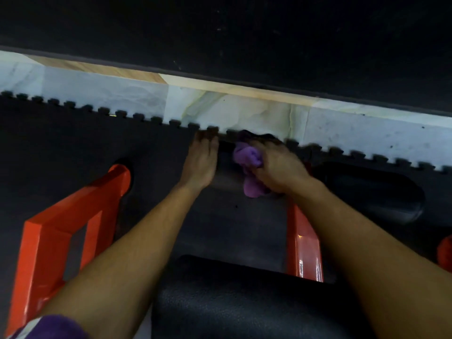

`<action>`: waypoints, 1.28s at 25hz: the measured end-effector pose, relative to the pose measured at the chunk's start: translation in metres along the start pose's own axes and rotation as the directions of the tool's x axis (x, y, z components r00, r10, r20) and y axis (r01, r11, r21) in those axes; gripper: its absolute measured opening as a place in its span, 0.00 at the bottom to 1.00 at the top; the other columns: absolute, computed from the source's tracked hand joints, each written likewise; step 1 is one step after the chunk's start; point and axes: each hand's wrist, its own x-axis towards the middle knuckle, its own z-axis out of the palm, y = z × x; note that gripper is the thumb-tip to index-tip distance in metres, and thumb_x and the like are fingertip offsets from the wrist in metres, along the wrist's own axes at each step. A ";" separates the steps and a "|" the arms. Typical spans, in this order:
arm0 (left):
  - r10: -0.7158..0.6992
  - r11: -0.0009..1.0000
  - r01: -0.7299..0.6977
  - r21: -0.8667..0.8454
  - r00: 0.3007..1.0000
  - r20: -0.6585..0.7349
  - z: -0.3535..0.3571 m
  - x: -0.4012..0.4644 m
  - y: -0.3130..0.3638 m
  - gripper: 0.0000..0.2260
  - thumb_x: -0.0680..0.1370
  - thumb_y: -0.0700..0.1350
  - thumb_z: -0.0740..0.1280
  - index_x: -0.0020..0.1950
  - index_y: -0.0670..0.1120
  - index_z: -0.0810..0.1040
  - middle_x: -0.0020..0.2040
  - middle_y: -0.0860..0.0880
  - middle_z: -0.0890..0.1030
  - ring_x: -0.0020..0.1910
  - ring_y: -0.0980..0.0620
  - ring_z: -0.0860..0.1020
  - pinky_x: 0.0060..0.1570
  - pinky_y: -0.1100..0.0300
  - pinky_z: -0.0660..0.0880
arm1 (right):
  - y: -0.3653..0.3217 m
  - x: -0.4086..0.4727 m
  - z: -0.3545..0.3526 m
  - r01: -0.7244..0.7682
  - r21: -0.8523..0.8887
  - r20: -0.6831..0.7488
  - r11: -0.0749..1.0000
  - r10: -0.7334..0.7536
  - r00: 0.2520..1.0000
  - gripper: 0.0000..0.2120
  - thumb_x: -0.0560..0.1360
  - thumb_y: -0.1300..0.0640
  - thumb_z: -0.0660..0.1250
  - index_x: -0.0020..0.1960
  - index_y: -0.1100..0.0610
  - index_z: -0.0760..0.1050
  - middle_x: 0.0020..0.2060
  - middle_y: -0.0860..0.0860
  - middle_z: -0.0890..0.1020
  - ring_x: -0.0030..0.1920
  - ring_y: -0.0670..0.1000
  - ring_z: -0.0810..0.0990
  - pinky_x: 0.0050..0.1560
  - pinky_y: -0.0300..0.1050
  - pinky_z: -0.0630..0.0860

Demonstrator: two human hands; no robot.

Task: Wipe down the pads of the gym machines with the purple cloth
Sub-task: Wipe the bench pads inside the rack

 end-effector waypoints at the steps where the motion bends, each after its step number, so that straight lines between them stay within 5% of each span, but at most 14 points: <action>1: 0.090 0.996 -0.089 0.018 0.996 -0.022 -0.002 -0.023 -0.001 0.24 0.87 0.54 0.50 0.78 0.44 0.68 0.77 0.41 0.69 0.75 0.43 0.66 0.73 0.56 0.60 | 0.015 0.001 -0.010 -0.069 0.052 0.032 0.996 0.068 0.997 0.22 0.75 0.42 0.63 0.68 0.46 0.74 0.63 0.55 0.80 0.61 0.60 0.79 0.59 0.53 0.76; 4: 0.144 0.979 -0.151 0.135 0.988 0.057 -0.003 -0.023 0.003 0.25 0.87 0.56 0.47 0.73 0.45 0.73 0.74 0.40 0.73 0.71 0.40 0.71 0.71 0.50 0.67 | 0.038 0.007 -0.031 -0.248 0.117 -0.004 0.962 0.250 0.968 0.17 0.79 0.47 0.65 0.65 0.52 0.76 0.61 0.58 0.81 0.59 0.61 0.80 0.57 0.51 0.76; 7: -0.040 0.961 0.011 0.275 0.994 0.098 -0.006 0.012 0.017 0.17 0.87 0.51 0.55 0.58 0.41 0.78 0.62 0.35 0.80 0.60 0.35 0.78 0.56 0.47 0.72 | -0.007 0.010 -0.016 -0.057 0.141 -0.157 0.988 0.080 0.984 0.19 0.77 0.51 0.67 0.67 0.54 0.74 0.62 0.58 0.79 0.60 0.61 0.78 0.59 0.55 0.76; 10: -0.117 0.923 0.024 0.385 0.969 0.219 -0.005 0.028 0.011 0.15 0.85 0.46 0.61 0.65 0.37 0.77 0.64 0.34 0.78 0.62 0.33 0.77 0.56 0.46 0.74 | -0.033 -0.001 0.012 0.171 -0.074 -0.047 0.982 -0.174 0.984 0.29 0.75 0.45 0.63 0.74 0.52 0.69 0.67 0.56 0.75 0.64 0.61 0.73 0.61 0.56 0.73; 13: -0.190 0.953 0.123 0.276 0.954 0.233 -0.008 0.042 0.026 0.21 0.86 0.44 0.49 0.78 0.41 0.68 0.76 0.35 0.69 0.72 0.35 0.71 0.68 0.48 0.69 | 0.014 -0.004 -0.008 -0.091 0.012 -0.047 0.996 0.091 0.995 0.20 0.79 0.47 0.64 0.68 0.54 0.74 0.62 0.60 0.79 0.61 0.64 0.78 0.58 0.55 0.75; 15: -0.096 0.994 0.084 0.075 0.979 0.179 -0.013 0.030 0.032 0.22 0.88 0.46 0.49 0.81 0.44 0.64 0.79 0.41 0.67 0.76 0.40 0.68 0.73 0.51 0.64 | 0.037 -0.005 -0.018 -0.234 0.064 -0.044 0.970 0.237 0.971 0.16 0.79 0.49 0.65 0.64 0.55 0.75 0.59 0.61 0.80 0.59 0.64 0.79 0.56 0.55 0.76; 17: 0.074 0.995 -0.068 -0.076 0.995 0.073 -0.017 0.000 0.017 0.22 0.88 0.52 0.51 0.77 0.44 0.71 0.74 0.42 0.73 0.73 0.41 0.71 0.73 0.51 0.65 | 0.020 -0.001 -0.012 -0.145 0.041 -0.154 0.989 0.149 0.977 0.17 0.77 0.51 0.66 0.64 0.55 0.75 0.58 0.61 0.79 0.58 0.65 0.78 0.56 0.57 0.75; 21: 0.022 0.966 -0.075 0.248 0.977 0.212 -0.007 0.008 -0.020 0.23 0.77 0.58 0.67 0.64 0.42 0.77 0.60 0.38 0.80 0.60 0.37 0.79 0.56 0.48 0.75 | -0.034 0.002 0.034 0.244 -0.178 -0.097 0.953 -0.264 0.960 0.38 0.68 0.47 0.67 0.76 0.57 0.67 0.67 0.58 0.75 0.63 0.64 0.74 0.67 0.59 0.69; 23: -0.067 0.939 -0.039 0.341 0.953 0.295 -0.008 0.036 -0.002 0.16 0.83 0.48 0.64 0.67 0.40 0.77 0.66 0.35 0.78 0.64 0.36 0.78 0.58 0.49 0.74 | -0.024 0.000 0.029 0.191 -0.215 -0.119 0.958 -0.220 0.968 0.38 0.67 0.44 0.64 0.76 0.55 0.69 0.65 0.58 0.76 0.61 0.64 0.75 0.64 0.58 0.70; 26: -0.149 0.946 0.032 0.323 0.926 0.346 -0.013 0.052 0.032 0.21 0.88 0.43 0.49 0.81 0.44 0.63 0.81 0.38 0.62 0.78 0.39 0.65 0.74 0.52 0.63 | 0.015 -0.023 0.006 0.087 -0.155 -0.062 0.984 -0.098 0.993 0.37 0.65 0.53 0.72 0.74 0.56 0.72 0.66 0.61 0.77 0.61 0.66 0.76 0.62 0.58 0.74; 28: -0.147 0.965 0.075 0.250 0.948 0.283 -0.016 0.059 0.032 0.22 0.89 0.45 0.48 0.84 0.47 0.56 0.84 0.42 0.57 0.81 0.42 0.60 0.78 0.52 0.58 | 0.033 -0.043 -0.010 0.050 -0.129 -0.044 0.990 -0.056 0.997 0.40 0.63 0.58 0.75 0.75 0.58 0.71 0.68 0.63 0.75 0.64 0.66 0.75 0.64 0.58 0.75; 32: -0.091 0.971 0.092 -0.220 0.996 0.018 -0.013 0.026 0.024 0.20 0.88 0.58 0.52 0.71 0.53 0.77 0.71 0.49 0.78 0.70 0.51 0.75 0.72 0.56 0.68 | -0.001 -0.025 0.004 0.288 -0.247 -0.179 0.925 -0.335 0.925 0.35 0.69 0.48 0.61 0.76 0.53 0.69 0.72 0.61 0.72 0.67 0.67 0.73 0.66 0.63 0.73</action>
